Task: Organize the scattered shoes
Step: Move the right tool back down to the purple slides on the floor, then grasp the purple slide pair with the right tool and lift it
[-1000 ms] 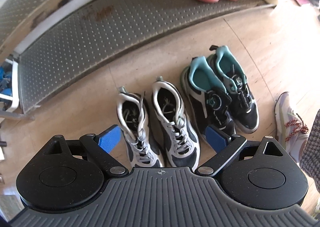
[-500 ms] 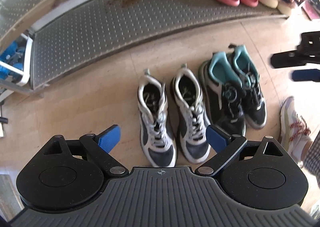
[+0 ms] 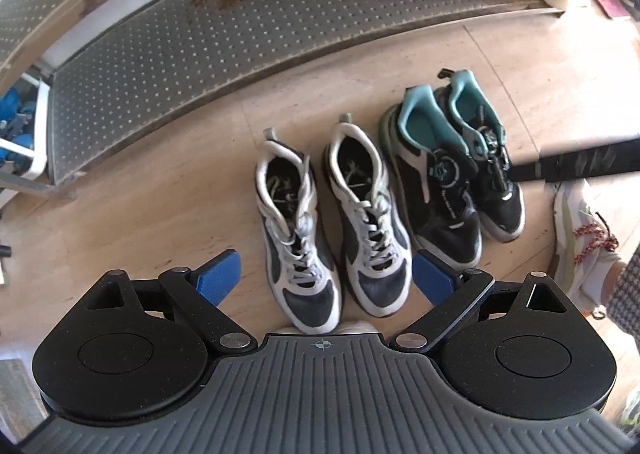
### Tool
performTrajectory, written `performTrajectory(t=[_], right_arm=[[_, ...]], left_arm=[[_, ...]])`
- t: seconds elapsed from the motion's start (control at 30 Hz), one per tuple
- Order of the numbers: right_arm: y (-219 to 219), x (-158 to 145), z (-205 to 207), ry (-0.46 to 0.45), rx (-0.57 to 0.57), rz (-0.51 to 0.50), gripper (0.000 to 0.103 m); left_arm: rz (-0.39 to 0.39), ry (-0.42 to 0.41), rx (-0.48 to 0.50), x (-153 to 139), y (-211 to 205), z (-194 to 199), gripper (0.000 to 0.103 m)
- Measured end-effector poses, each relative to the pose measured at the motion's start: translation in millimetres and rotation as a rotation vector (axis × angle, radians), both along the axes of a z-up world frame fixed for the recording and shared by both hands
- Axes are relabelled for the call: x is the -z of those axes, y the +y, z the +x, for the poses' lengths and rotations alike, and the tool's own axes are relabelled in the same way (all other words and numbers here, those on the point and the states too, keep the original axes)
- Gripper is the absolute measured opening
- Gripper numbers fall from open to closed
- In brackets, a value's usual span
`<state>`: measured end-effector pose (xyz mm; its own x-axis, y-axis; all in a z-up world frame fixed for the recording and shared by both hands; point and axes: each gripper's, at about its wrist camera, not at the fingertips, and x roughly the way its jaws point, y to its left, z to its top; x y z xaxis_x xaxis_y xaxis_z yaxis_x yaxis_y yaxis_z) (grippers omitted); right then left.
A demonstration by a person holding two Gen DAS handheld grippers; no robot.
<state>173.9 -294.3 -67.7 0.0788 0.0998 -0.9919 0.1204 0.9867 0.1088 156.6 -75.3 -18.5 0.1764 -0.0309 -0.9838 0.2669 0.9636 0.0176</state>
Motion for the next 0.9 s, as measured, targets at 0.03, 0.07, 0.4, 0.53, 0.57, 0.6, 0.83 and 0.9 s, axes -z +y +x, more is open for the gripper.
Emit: performTrajectory(t=[0.03, 0.07, 0.4, 0.53, 0.57, 0.6, 0.83, 0.9], right_arm=[[2.3, 16.7, -5.9, 0.060, -0.030, -0.022, 0.086], [6.2, 31.8, -12.3, 0.118, -0.065, -0.035, 0.086], [79.5, 168.5, -114.6, 0.599, -0.393, -0.008, 0.085], [79.6, 195.0, -136.0, 0.648, -0.341, -0.007, 0.085], [76.0, 199.5, -140.6, 0.656, -0.319, 0.002, 0.085], [70.2, 204.7, -146.2, 0.674, -0.288, 0.009, 0.085], [42.7, 211.4, -160.5, 0.803, -0.173, 0.055, 0.088], [40.6, 207.1, -155.5, 0.783, -0.163, 0.062, 0.088]], left_arm=[[-0.001, -0.008, -0.002, -2.9, 1.2, 0.6, 0.096], [-0.002, -0.017, -0.004, -5.8, 2.3, 1.2, 0.096], [-0.038, -0.053, -0.001, -23.4, 11.5, -0.7, 0.096], [-0.031, -0.038, 0.008, -20.1, 14.9, -3.7, 0.096], [-0.032, -0.036, 0.009, -19.8, 16.0, -4.0, 0.096], [-0.032, -0.035, 0.009, -19.8, 17.0, -4.1, 0.096], [-0.032, -0.039, 0.013, -19.7, 14.5, -4.7, 0.096], [-0.028, -0.038, 0.020, -18.2, 11.7, -5.6, 0.096]])
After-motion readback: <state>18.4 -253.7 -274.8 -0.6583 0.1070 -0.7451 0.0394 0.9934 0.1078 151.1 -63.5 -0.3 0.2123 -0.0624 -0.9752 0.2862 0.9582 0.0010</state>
